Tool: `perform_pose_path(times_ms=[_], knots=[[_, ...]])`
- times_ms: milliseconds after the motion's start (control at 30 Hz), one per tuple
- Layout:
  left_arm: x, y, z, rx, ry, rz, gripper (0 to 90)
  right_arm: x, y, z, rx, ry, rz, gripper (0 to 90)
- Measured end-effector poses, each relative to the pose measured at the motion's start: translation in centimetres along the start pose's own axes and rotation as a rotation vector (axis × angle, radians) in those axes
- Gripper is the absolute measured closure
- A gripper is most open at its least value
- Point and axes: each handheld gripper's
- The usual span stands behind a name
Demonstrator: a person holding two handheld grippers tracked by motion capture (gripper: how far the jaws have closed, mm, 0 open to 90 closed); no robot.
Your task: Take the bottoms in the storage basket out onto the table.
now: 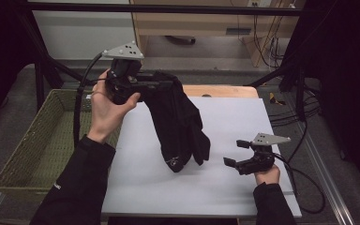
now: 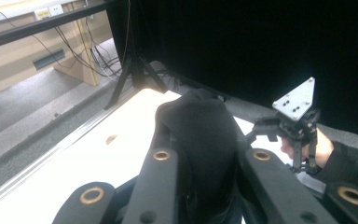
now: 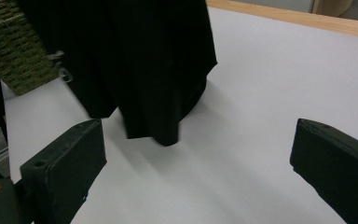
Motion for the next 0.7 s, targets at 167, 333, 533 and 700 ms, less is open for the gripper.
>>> perform_pose_path(times_ms=[167,333,533,700], knots=[[-1.0,-0.9,0.0,0.001,0.004,-0.023,79.8,0.0,0.0,0.0,0.000,0.000,0.000,3.9],[-2.0,-1.5,-0.2,-0.004,0.025,-0.035,79.4,0.0,-0.1,0.0,-0.001,-0.001,-0.003,3.9],[-3.0,-2.2,-0.2,-0.009,0.040,-0.041,79.3,0.0,-0.1,0.0,-0.002,0.001,-0.003,3.9],[-3.4,-2.7,-0.1,-0.011,0.045,-0.046,79.1,0.0,-0.1,0.0,-0.001,0.000,-0.003,3.9]])
Point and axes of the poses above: each handheld gripper's, and its own axes: y roughly backward along the jaws, x roughly out of its top, z roughly to its right, and after that the axes turned 10 degrees about -y, right-handed
